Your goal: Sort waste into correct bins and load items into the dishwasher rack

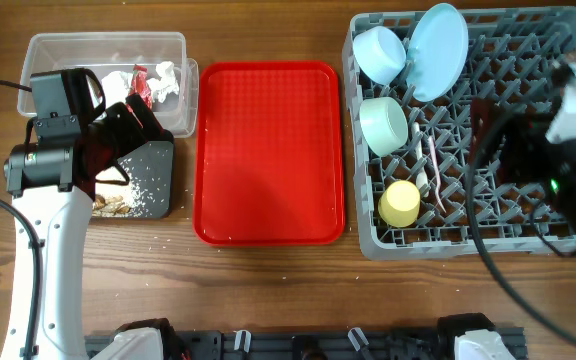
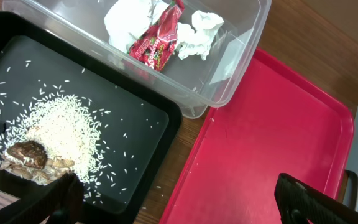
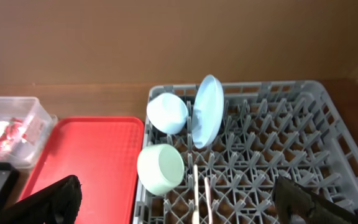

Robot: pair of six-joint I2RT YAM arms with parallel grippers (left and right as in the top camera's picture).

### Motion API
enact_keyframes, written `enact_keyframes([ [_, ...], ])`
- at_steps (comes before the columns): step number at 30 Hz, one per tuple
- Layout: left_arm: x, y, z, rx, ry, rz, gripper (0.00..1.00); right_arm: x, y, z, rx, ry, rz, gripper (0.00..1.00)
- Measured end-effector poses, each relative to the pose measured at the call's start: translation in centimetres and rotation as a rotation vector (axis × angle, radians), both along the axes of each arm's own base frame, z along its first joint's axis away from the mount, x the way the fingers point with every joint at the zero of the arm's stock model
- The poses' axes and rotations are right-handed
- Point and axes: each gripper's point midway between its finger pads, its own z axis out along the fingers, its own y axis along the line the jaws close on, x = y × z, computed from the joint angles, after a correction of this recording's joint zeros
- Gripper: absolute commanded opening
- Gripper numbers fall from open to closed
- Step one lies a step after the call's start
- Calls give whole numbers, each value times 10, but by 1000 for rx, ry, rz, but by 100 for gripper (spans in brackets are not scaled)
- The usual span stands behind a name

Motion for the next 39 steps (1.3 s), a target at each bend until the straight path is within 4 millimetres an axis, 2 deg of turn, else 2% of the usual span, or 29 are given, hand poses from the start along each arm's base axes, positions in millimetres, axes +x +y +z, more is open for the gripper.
enact_keyframes([
  [4,0,0,0,0,0,0,100,-16,-2,7,-4,-32,2,100],
  [7,0,0,0,0,0,0,100,-17,-10,6,-28,-31,-40,99],
  [10,0,0,0,0,0,0,100,-7,-17,-4,-55,-26,-74,100],
  [12,0,0,0,0,0,0,100,10,-18,-13,-63,-57,-86,100],
  [15,0,0,0,0,0,0,100,35,-22,-40,-64,-129,-108,100],
  [19,0,0,0,0,1,0,100,49,-22,-90,-31,-285,-92,100],
  [22,0,0,0,0,0,0,100,41,-17,-126,-13,-365,-60,100],
  [25,0,0,0,0,0,0,100,20,-12,-171,4,-422,-32,100],
  [28,0,0,0,0,0,0,100,7,-11,-196,9,-461,-24,100],
  [30,0,0,0,0,0,0,100,1,-11,-208,11,-491,-24,100],
  [39,0,0,0,0,0,0,100,-7,-12,-232,43,-550,-30,100],
])
